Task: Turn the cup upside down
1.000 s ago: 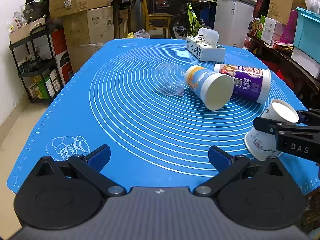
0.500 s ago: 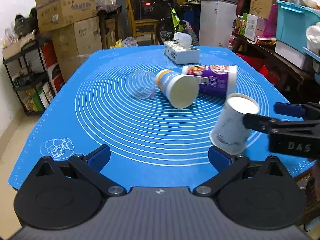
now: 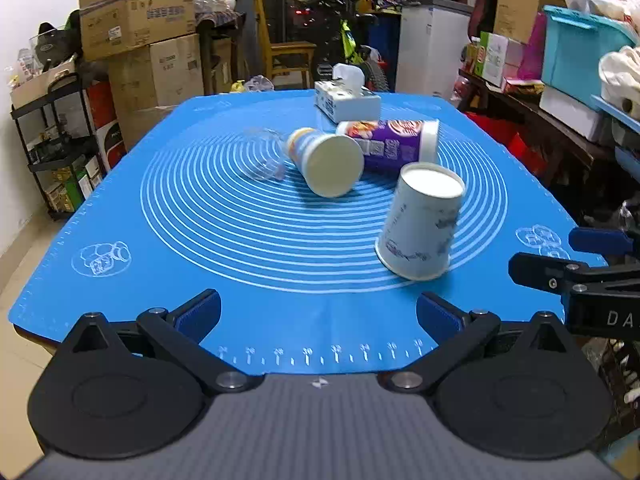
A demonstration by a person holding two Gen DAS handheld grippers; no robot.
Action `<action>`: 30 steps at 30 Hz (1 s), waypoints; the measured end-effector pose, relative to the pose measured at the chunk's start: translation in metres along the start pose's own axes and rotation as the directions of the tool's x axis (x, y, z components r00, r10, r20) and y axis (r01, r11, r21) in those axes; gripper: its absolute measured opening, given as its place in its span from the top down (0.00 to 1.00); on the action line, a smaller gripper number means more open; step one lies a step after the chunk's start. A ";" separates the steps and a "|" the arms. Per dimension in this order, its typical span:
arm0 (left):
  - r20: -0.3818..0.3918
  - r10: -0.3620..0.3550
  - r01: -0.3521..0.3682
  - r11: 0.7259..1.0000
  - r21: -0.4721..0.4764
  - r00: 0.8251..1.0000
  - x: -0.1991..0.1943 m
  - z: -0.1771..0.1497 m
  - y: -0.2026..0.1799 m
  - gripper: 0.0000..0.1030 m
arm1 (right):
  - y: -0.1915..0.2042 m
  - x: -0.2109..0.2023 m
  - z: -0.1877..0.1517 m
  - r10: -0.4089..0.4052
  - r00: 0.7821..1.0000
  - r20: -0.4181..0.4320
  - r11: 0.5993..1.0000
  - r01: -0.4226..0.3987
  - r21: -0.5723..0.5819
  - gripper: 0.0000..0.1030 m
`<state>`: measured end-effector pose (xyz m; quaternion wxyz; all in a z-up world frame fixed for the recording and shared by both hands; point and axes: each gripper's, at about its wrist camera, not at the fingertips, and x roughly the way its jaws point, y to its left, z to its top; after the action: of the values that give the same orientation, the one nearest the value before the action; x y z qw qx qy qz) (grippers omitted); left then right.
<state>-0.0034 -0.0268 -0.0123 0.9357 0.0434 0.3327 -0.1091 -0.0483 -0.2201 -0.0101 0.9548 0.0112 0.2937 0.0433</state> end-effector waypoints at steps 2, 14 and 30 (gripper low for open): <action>-0.002 -0.001 0.001 1.000 0.010 1.000 0.000 -0.002 -0.003 0.00 | 0.001 -0.002 -0.002 0.005 1.000 -0.012 1.000 -0.005 0.000 0.18; -0.004 -0.012 0.012 1.000 0.020 1.000 -0.002 -0.006 -0.005 0.00 | 0.002 -0.002 -0.011 0.017 0.997 -0.075 1.000 -0.017 -0.002 0.18; -0.017 -0.010 0.011 1.000 0.020 1.000 0.001 -0.007 -0.002 0.00 | 0.003 -0.001 -0.010 0.005 0.996 -0.093 1.000 -0.006 -0.007 0.18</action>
<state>-0.0075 -0.0279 -0.0186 0.9318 0.0520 0.3397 -0.1170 -0.0548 -0.2168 -0.0181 0.9401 0.0067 0.3376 0.0475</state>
